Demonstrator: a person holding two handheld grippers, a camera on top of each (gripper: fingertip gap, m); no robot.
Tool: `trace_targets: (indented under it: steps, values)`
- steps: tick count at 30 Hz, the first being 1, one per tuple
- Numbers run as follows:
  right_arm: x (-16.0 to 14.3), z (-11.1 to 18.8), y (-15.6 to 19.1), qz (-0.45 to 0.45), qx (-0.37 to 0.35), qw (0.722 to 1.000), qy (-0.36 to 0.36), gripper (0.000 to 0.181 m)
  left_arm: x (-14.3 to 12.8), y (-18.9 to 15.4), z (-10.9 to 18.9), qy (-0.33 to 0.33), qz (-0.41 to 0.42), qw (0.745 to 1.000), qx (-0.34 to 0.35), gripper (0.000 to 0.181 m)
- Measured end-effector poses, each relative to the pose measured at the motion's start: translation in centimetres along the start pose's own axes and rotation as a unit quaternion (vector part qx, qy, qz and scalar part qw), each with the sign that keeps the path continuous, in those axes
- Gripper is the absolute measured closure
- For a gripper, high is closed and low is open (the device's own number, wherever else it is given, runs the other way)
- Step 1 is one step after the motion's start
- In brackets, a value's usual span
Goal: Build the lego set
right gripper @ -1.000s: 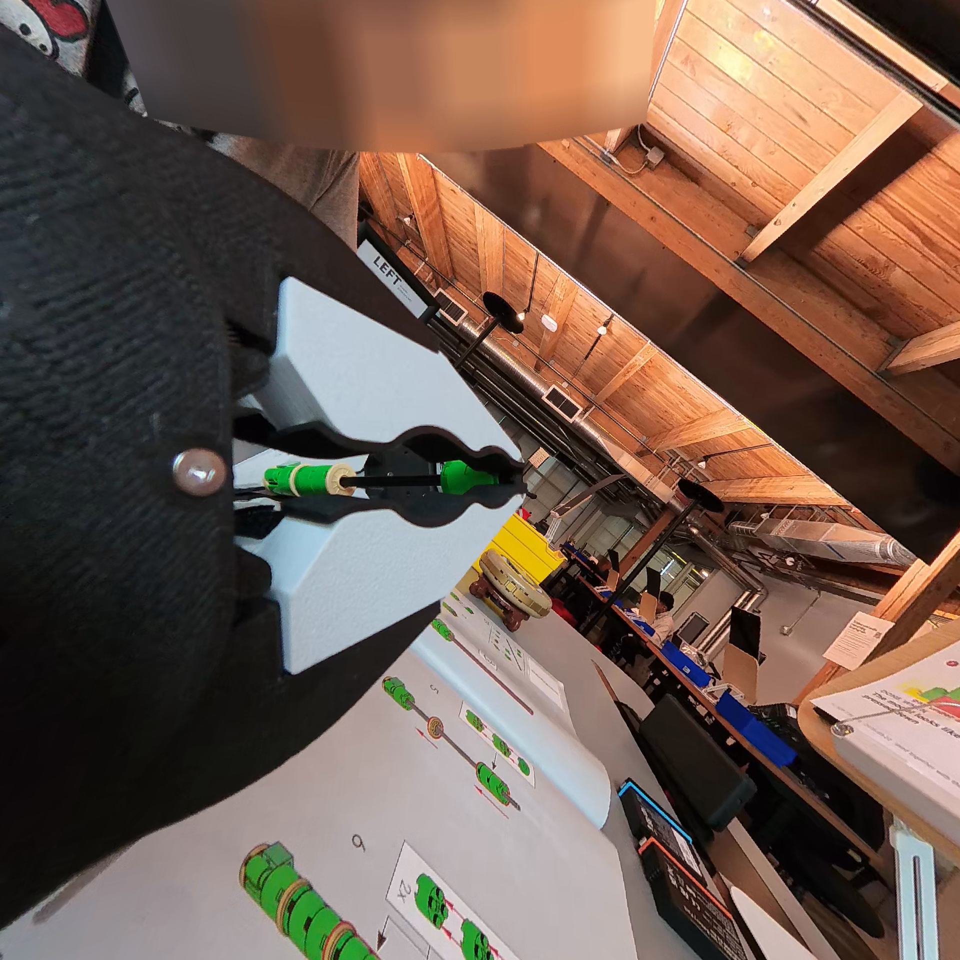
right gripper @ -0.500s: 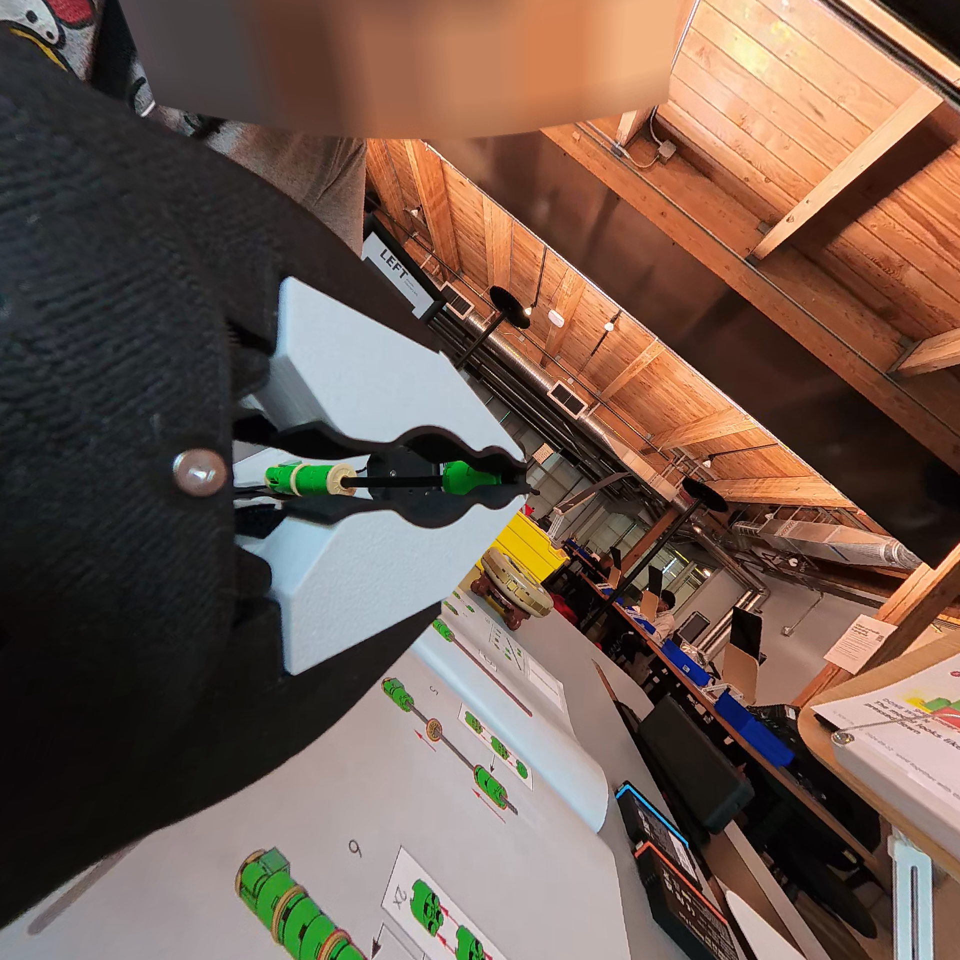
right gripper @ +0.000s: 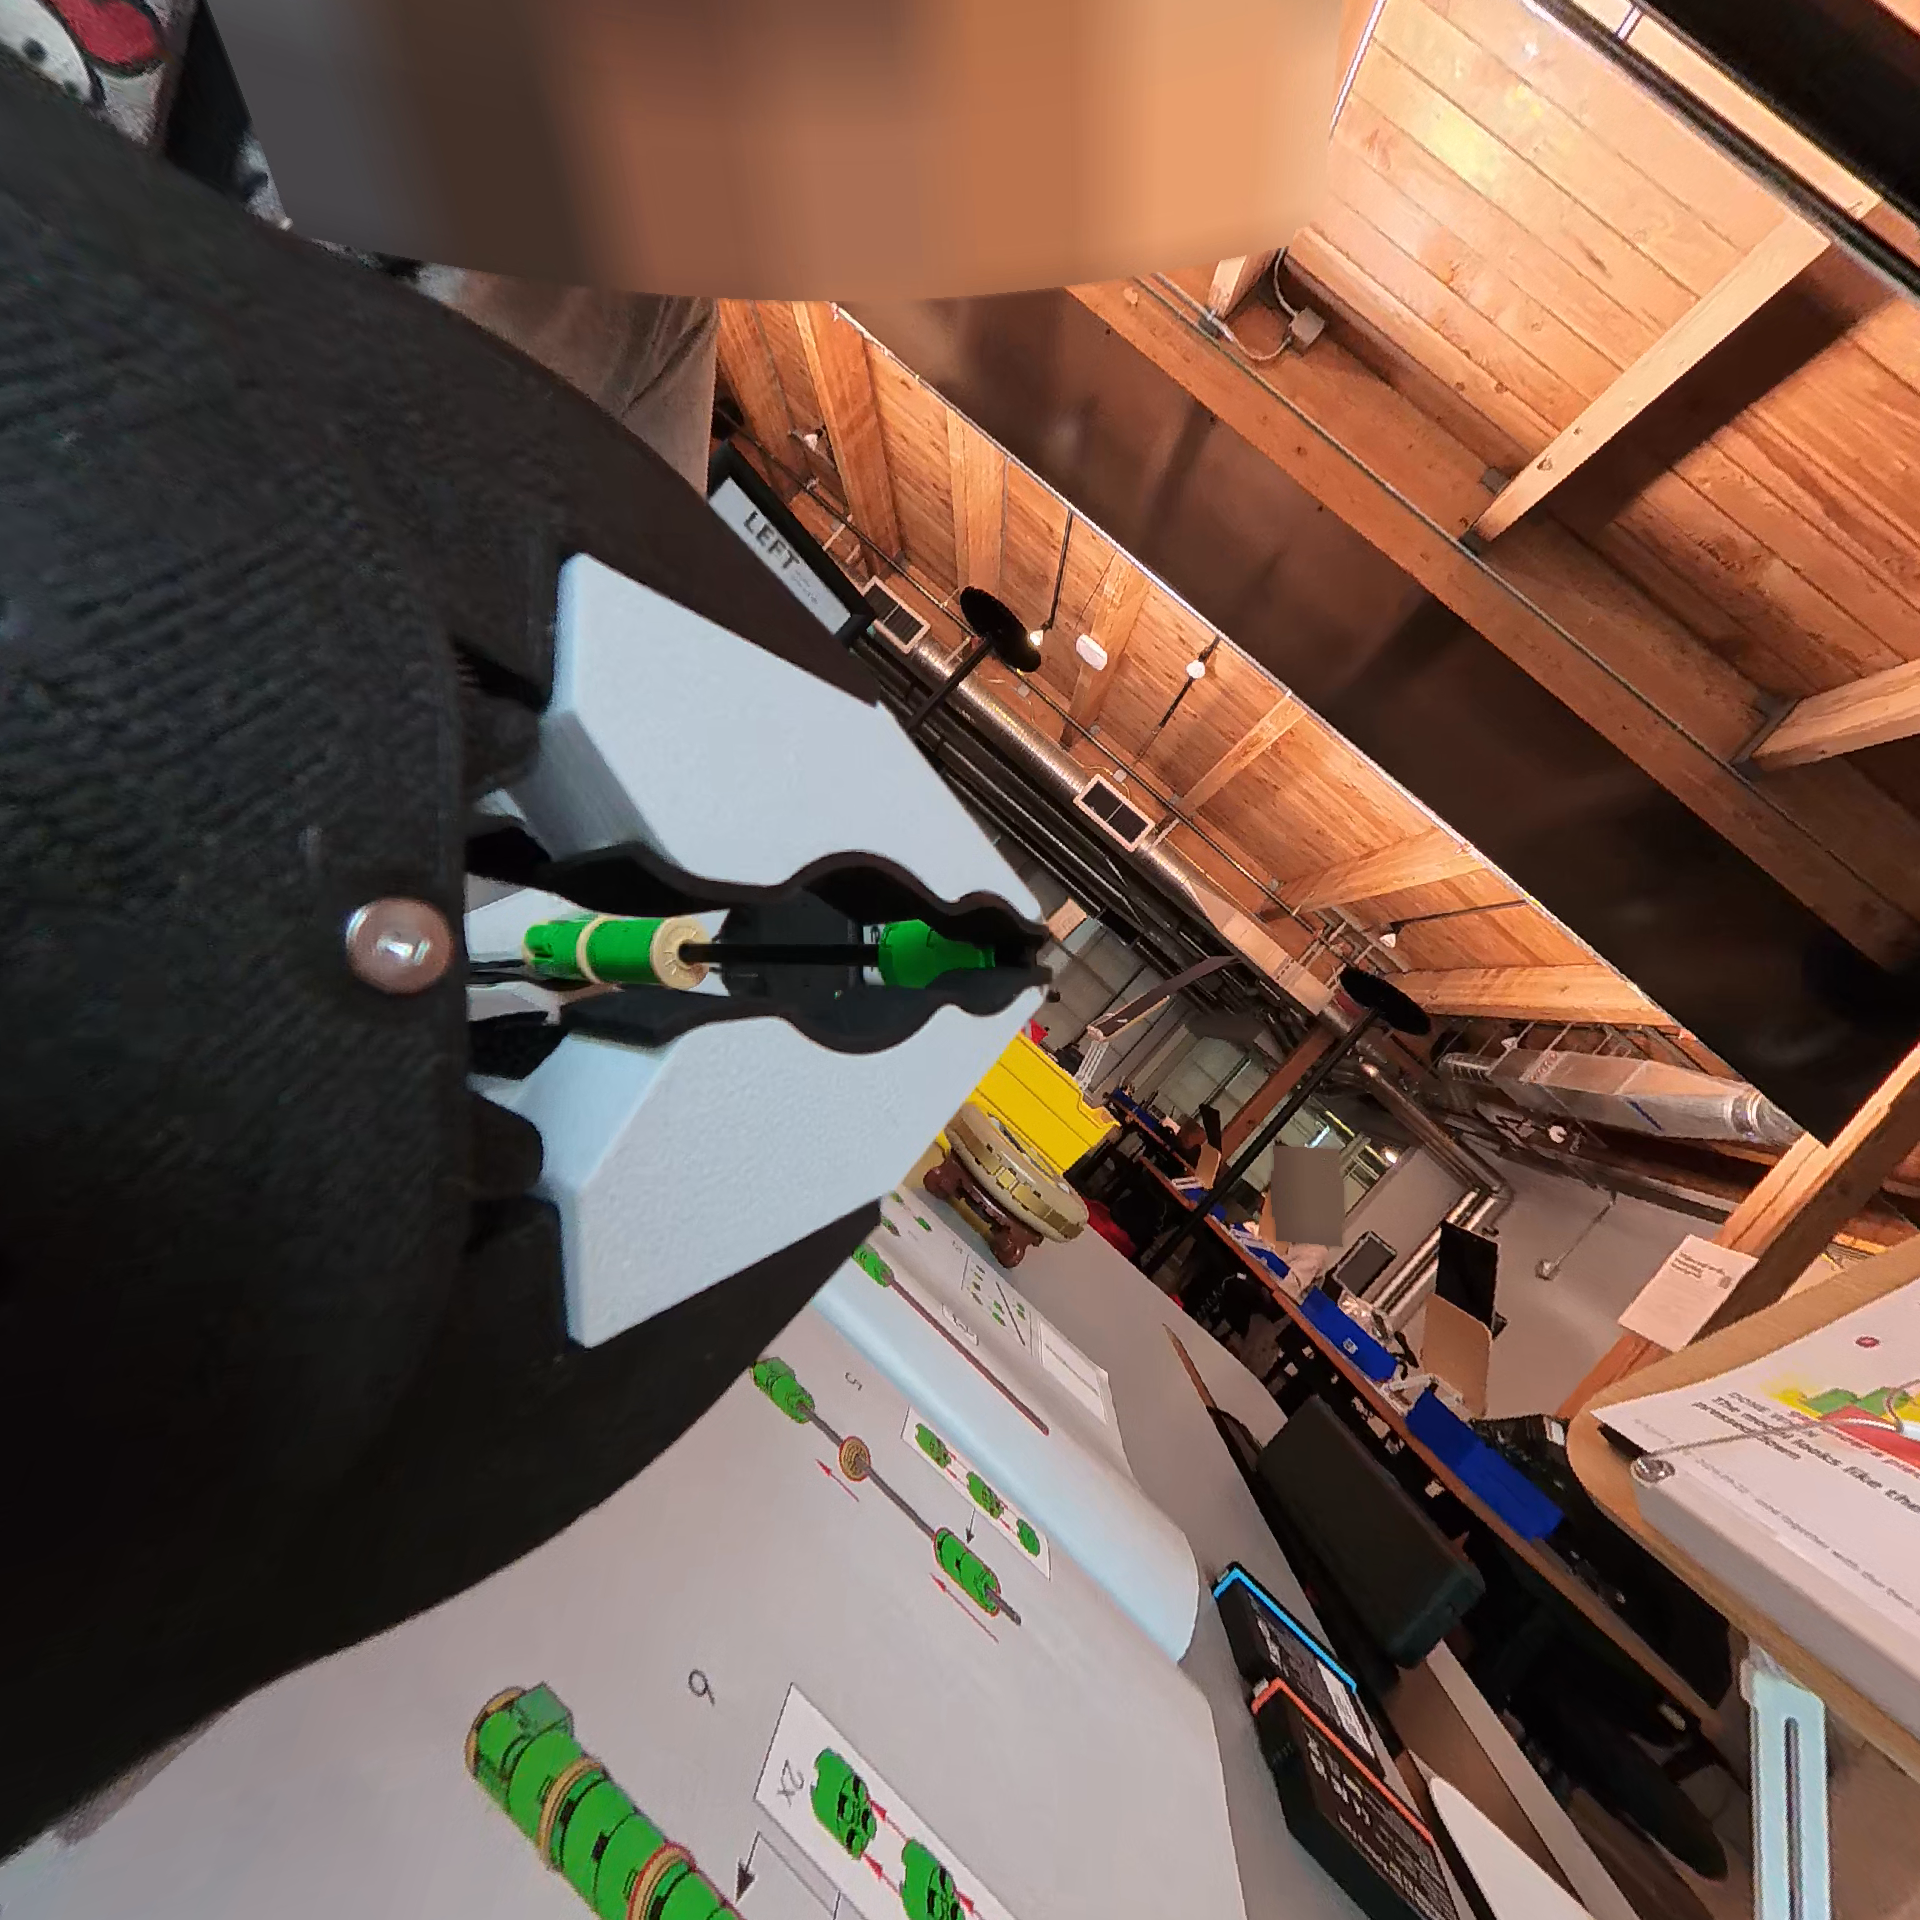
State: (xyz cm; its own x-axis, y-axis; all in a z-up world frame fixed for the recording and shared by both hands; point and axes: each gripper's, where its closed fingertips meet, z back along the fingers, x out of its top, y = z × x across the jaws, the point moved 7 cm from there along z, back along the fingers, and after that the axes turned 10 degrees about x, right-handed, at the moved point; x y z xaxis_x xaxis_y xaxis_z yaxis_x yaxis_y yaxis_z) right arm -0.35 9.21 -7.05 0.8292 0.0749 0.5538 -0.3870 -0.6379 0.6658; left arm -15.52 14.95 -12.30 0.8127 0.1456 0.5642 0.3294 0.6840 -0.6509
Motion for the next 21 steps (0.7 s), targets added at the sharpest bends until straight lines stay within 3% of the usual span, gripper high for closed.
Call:
trace_targets:
  steps: [21]
  values:
    - [0.56,-0.23,0.39,-0.021,0.049,0.998,-0.039,0.178,0.02,-0.5,-0.21,0.006,-0.02,1.0,-0.004,0.181]
